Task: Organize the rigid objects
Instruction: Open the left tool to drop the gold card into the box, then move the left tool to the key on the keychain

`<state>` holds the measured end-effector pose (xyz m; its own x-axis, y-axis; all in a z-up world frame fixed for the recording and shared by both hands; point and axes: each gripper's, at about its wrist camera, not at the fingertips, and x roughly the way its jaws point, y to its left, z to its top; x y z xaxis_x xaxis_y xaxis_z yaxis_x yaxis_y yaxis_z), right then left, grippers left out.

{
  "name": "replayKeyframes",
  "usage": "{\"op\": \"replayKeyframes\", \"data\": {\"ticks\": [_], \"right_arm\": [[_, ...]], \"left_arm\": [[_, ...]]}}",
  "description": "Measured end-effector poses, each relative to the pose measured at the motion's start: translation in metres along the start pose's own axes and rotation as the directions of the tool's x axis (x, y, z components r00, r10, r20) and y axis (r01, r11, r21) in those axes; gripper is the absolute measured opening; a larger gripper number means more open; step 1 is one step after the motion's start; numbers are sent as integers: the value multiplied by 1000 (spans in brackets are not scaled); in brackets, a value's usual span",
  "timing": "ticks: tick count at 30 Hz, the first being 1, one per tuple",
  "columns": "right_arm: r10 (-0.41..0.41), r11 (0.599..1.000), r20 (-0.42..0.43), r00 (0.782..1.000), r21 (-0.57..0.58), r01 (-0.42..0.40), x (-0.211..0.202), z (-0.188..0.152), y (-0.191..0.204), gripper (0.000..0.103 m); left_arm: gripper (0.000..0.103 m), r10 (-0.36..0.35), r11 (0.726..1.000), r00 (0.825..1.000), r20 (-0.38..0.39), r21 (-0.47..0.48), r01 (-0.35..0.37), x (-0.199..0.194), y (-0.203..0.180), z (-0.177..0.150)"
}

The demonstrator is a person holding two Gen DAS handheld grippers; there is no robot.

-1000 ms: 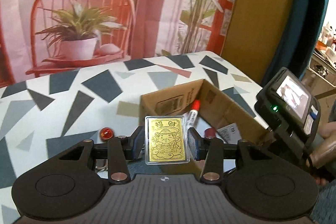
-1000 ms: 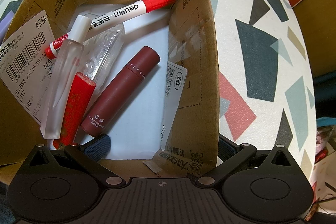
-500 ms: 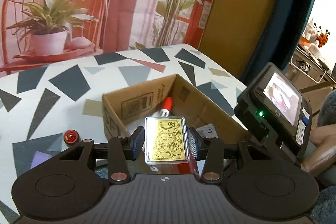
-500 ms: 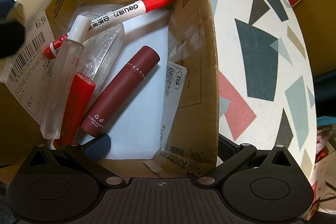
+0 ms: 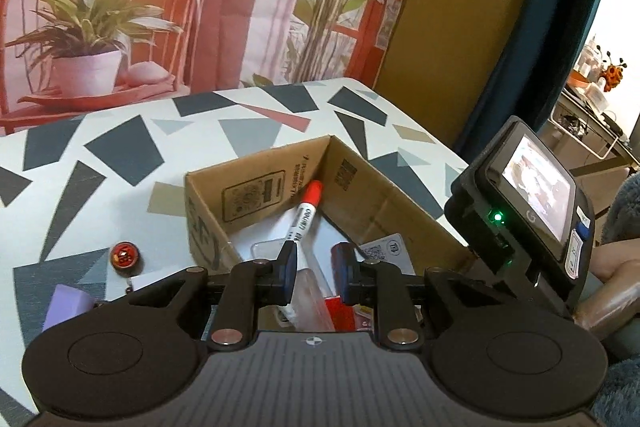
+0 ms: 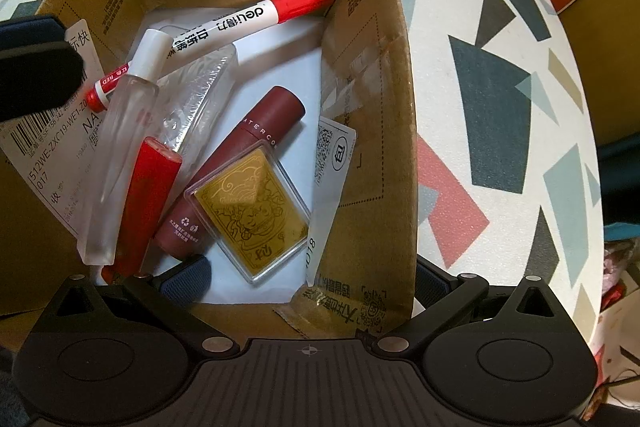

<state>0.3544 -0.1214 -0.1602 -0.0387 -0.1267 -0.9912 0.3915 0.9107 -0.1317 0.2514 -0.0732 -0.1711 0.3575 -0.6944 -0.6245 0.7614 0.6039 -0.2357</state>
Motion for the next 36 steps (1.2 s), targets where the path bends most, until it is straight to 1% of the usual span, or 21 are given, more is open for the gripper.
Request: {"op": "replayKeyframes", "data": {"ticks": [4, 6, 7, 8, 9, 11, 13, 15, 19, 23, 24, 26, 31, 34, 36], "right_arm": [[1, 1000, 0, 1000, 1, -1, 0, 0, 0, 103], [1, 1000, 0, 1000, 1, -1, 0, 0, 0, 103], [0, 1000, 0, 1000, 1, 0, 0, 0, 0, 103], [0, 1000, 0, 1000, 1, 0, 0, 0, 0, 103], [0, 1000, 0, 1000, 1, 0, 0, 0, 0, 103], [0, 1000, 0, 1000, 1, 0, 0, 0, 1, 103], [0, 1000, 0, 1000, 1, 0, 0, 0, 1, 103], [0, 1000, -1, 1000, 1, 0, 0, 0, 0, 103], [-1, 1000, 0, 1000, 1, 1, 0, 0, 1, 103], [0, 1000, 0, 1000, 2, 0, 0, 0, 0, 103], [0, 1000, 0, 1000, 2, 0, 0, 0, 0, 103], [0, 1000, 0, 1000, 2, 0, 0, 0, 1, 103], [-1, 1000, 0, 1000, 1, 1, 0, 0, 1, 103], [-1, 1000, 0, 1000, 1, 1, 0, 0, 1, 103], [-1, 1000, 0, 1000, 1, 1, 0, 0, 1, 103]], "left_arm": [[23, 19, 1000, 1000, 14, -5, -19, -12, 6, -2], [26, 35, 999, 999, 19, -12, -35, -18, 12, -3], [29, 51, 999, 999, 19, -21, -50, -21, 17, -4], [43, 73, 997, 997, 20, -34, -72, -24, 22, -5], [50, 99, 994, 995, 23, -53, -98, -26, 28, -6], [50, 140, 985, 990, 29, -103, -136, -31, 43, -9], [49, 166, 975, 985, 36, -157, -158, -36, 60, -10], [49, 197, 964, 980, 39, -191, -187, -41, 72, -12], [49, 257, 945, 966, 23, -214, -246, -44, 88, -16], [49, 289, 938, 957, -13, -197, -286, -43, 98, -24], [49, 293, 936, 956, -26, -196, -292, -41, 100, -27], [48, 281, 938, 958, -51, -197, -285, -38, 103, -34], [45, 242, 956, 964, -110, -143, -256, -26, 97, -47], [45, 250, 955, 959, -130, -130, -266, -20, 96, -51], [42, 258, 952, 957, -133, -132, -275, -15, 99, -52]]}}
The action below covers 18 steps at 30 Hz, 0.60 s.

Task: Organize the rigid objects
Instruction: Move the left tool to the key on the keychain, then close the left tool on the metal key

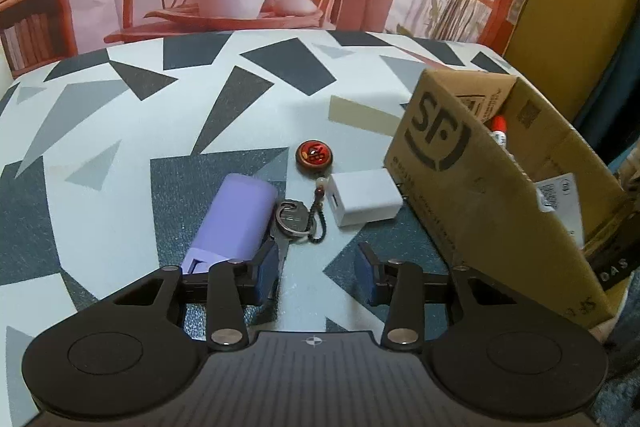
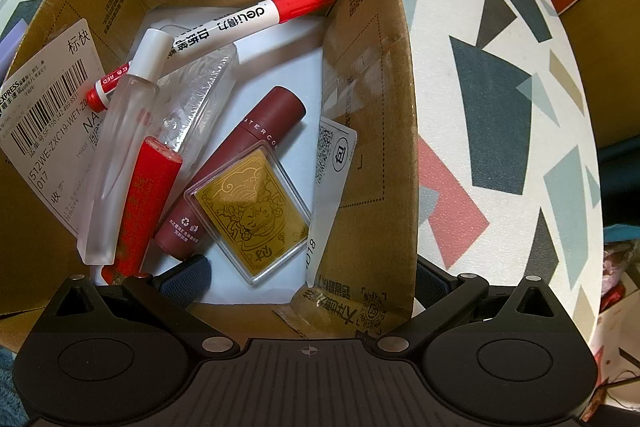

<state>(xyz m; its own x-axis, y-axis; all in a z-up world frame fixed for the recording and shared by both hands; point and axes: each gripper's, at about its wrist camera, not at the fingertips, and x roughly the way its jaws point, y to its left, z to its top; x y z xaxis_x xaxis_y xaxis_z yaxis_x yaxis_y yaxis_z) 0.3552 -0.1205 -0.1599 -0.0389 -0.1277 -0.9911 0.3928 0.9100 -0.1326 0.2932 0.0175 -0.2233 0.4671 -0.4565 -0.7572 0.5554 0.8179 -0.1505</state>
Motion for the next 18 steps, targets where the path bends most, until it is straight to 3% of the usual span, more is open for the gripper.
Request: {"op": "replayKeyframes", "data": {"ticks": [14, 18], "right_arm": [[-1, 1000, 0, 1000, 0, 1, 0, 0, 0, 103], [-1, 1000, -1, 1000, 0, 1, 0, 0, 0, 103]], "left_arm": [[35, 120, 992, 993, 14, -32, -119, 31, 0, 14], [33, 111, 993, 994, 12, -33, -110, 31, 1, 16]]}}
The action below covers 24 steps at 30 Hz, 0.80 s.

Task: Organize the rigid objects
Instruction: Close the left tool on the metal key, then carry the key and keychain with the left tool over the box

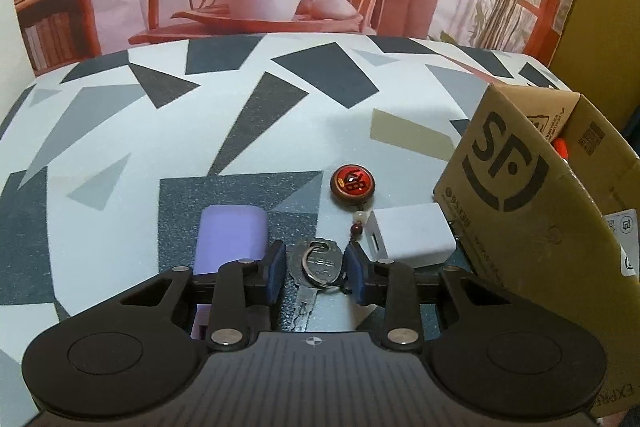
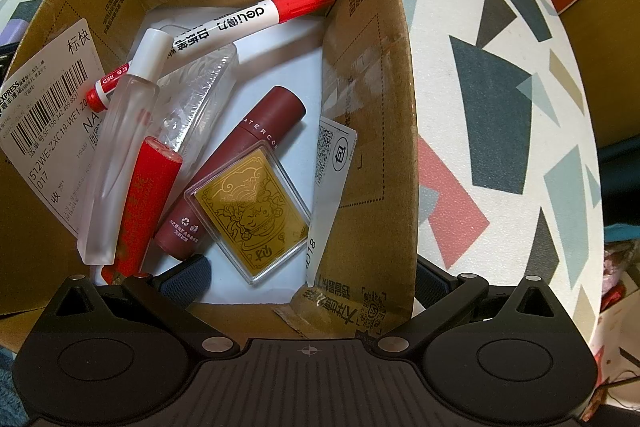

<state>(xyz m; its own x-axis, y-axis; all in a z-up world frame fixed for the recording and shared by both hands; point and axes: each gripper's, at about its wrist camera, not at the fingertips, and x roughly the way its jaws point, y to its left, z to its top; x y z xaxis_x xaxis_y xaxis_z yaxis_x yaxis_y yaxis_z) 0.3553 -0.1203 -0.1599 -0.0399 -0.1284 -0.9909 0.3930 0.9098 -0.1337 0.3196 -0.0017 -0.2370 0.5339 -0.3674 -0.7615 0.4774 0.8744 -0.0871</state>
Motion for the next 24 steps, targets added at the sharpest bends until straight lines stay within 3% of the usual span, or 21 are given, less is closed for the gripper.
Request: {"op": "replayKeyframes", "data": {"ticks": [6, 13, 24], "right_arm": [[1, 1000, 0, 1000, 0, -1, 0, 0, 0, 103], [0, 1000, 1, 1000, 0, 0, 0, 0, 0, 103], [0, 1000, 0, 1000, 3, 0, 0, 1, 1, 103]], "left_arm": [[29, -51, 996, 999, 6, 72, 50, -10, -9, -9], [29, -93, 994, 995, 41, 63, 91, -39, -10, -20], [29, -202, 979, 958, 203, 4, 205, -91, -19, -7]]}}
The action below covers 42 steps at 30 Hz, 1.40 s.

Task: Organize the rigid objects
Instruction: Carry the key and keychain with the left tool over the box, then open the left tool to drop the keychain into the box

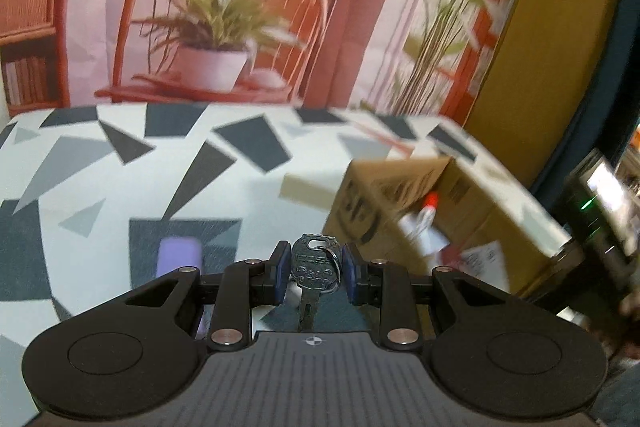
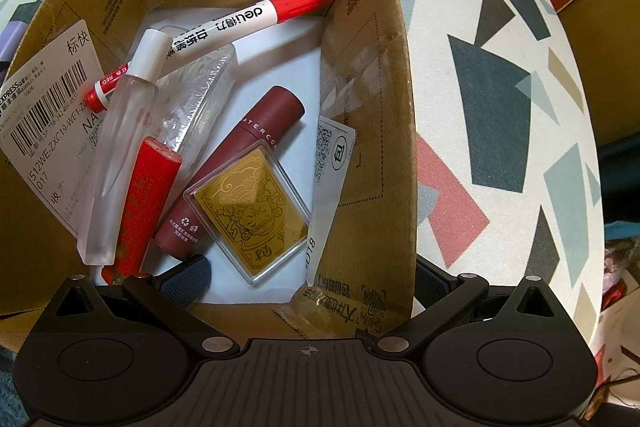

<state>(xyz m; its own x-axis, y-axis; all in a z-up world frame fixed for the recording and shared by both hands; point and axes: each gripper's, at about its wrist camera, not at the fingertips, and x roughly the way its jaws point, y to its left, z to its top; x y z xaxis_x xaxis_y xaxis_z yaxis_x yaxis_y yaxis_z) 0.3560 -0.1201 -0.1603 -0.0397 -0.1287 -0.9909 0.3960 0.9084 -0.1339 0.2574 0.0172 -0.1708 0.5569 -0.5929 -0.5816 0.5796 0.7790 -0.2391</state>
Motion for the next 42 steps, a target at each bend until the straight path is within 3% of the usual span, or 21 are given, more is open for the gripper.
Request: {"op": "replayKeyframes", "data": {"ticks": [8, 22, 25, 31, 32, 33, 42], "right_arm": [[0, 1000, 0, 1000, 1, 0, 0, 0, 0, 103], [0, 1000, 0, 1000, 1, 0, 0, 0, 1, 103], [-1, 1000, 0, 1000, 0, 1, 0, 0, 1, 103], [0, 1000, 0, 1000, 1, 0, 0, 0, 1, 103], [1, 1000, 0, 1000, 0, -1, 0, 0, 1, 103], [2, 1000, -1, 1000, 0, -2, 1, 0, 1, 103], [8, 1000, -8, 1000, 5, -8, 4, 0, 0, 103]], "left_arm": [[29, -95, 995, 992, 77, 8, 95, -18, -18, 16], [29, -243, 968, 955, 172, 102, 228, -24, -62, 52], [29, -278, 959, 949, 151, 108, 264, -14, -70, 57], [29, -285, 957, 955, 82, 76, 279, 18, -70, 58], [16, -290, 956, 954, 69, 73, 285, 23, -70, 57], [9, -298, 953, 953, 53, 69, 294, 28, -70, 58], [9, -256, 965, 966, 24, 64, 254, 38, -62, 59]]}}
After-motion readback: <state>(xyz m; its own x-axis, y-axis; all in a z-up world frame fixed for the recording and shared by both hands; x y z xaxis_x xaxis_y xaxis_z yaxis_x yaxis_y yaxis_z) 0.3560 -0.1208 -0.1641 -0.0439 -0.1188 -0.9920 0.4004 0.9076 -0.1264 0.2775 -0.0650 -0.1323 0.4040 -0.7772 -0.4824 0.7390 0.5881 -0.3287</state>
